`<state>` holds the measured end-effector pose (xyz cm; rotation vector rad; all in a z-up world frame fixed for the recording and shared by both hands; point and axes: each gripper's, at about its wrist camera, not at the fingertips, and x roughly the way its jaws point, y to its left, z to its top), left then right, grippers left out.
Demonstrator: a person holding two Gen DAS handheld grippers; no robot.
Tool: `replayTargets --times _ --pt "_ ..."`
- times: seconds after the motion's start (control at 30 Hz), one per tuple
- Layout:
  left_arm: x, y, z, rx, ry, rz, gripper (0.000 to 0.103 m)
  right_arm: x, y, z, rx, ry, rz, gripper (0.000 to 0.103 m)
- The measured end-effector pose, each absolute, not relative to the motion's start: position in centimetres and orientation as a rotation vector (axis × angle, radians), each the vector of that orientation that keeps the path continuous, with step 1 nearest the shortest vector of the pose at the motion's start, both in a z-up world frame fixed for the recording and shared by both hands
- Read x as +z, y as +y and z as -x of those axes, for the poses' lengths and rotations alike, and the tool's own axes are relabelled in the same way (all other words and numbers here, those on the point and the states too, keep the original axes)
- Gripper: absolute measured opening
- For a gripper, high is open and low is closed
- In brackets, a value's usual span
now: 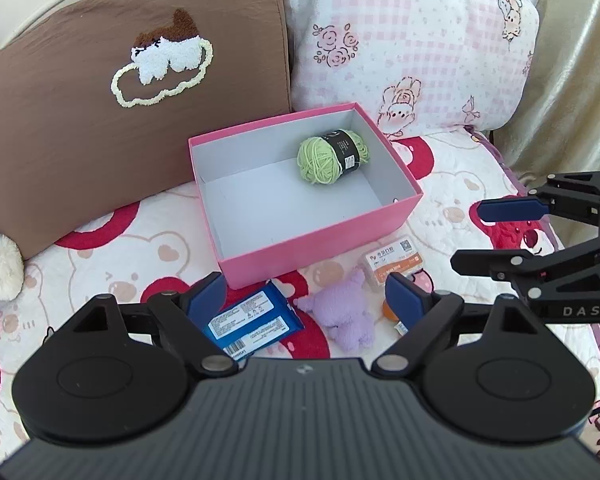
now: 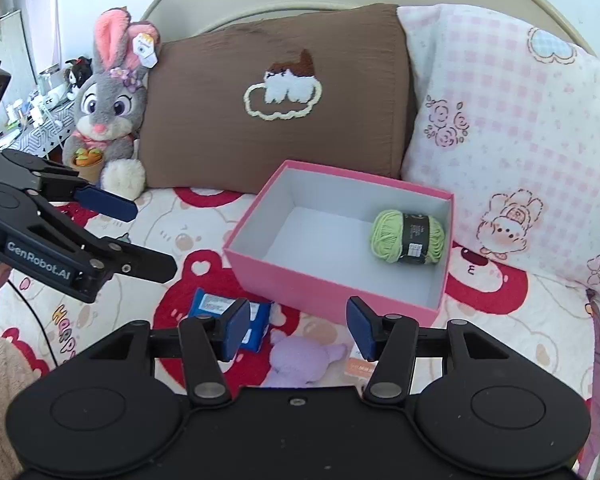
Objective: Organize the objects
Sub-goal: 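Withdraw the left tool from the box and move toward the blue snack pack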
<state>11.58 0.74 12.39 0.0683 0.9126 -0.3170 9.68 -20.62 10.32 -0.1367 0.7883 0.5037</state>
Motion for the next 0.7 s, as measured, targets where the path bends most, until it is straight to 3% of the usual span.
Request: replayTargets --times 0.7 --pt "7.0 4.7 -9.4 -0.275 1.001 0.064 0.091 7.4 -16.9 -5.2 0.636 0.853 0.179 0.083"
